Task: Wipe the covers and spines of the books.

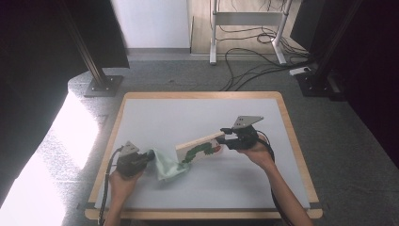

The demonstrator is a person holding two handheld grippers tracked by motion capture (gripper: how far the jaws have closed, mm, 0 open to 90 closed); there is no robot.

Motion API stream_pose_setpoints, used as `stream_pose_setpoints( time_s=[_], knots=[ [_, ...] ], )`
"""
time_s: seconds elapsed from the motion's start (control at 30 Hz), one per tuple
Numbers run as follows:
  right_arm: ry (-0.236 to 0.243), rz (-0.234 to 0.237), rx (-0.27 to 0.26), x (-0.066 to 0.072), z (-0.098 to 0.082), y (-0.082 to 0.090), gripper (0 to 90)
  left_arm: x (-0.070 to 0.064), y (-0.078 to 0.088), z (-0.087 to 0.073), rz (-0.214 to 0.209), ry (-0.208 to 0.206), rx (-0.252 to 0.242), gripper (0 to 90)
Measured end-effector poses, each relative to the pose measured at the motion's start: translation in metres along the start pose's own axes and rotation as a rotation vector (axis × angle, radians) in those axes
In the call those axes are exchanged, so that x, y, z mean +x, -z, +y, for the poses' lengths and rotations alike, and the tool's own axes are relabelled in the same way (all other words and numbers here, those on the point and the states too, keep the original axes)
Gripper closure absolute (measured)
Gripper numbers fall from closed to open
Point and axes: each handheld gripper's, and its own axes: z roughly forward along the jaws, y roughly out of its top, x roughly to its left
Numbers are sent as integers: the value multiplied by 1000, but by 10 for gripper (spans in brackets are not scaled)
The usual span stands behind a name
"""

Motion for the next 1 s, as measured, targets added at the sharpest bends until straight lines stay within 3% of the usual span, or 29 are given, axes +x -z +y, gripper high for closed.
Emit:
stream_pose_setpoints(
  time_s=[0.1,0.2,0.37,0.5,0.53,0.6,0.7,0.77,0.8,0.87,0.9,1.0],
  knots=[
    [0,-1,1,0,0,0,517,19,8,-4,52,40,-3,817],
    [-1,-2,1,0,0,0,517,26,7,-4,61,62,3,803],
    [-4,-2,1,0,0,0,516,30,0,-1,72,84,26,568],
    [-1,-1,4,0,0,0,516,28,9,6,71,91,-4,474],
    [-2,-2,3,0,0,0,516,26,16,12,47,98,-31,454],
    [-2,-2,3,0,0,0,516,25,19,16,32,97,-39,442],
    [-4,-4,1,0,0,0,514,18,23,26,-16,68,-46,404],
    [-4,-4,0,0,0,0,513,5,19,34,-60,21,-35,381],
    [-4,-4,0,0,0,0,513,5,19,34,-60,21,-35,378],
    [-3,-3,1,1,0,0,513,-5,13,39,-91,-3,-27,372],
    [-3,-2,0,1,0,0,513,-14,9,42,-129,-24,-24,368],
    [-6,-1,-2,1,-1,0,513,-22,5,45,-160,-44,-19,362]
  ],
)
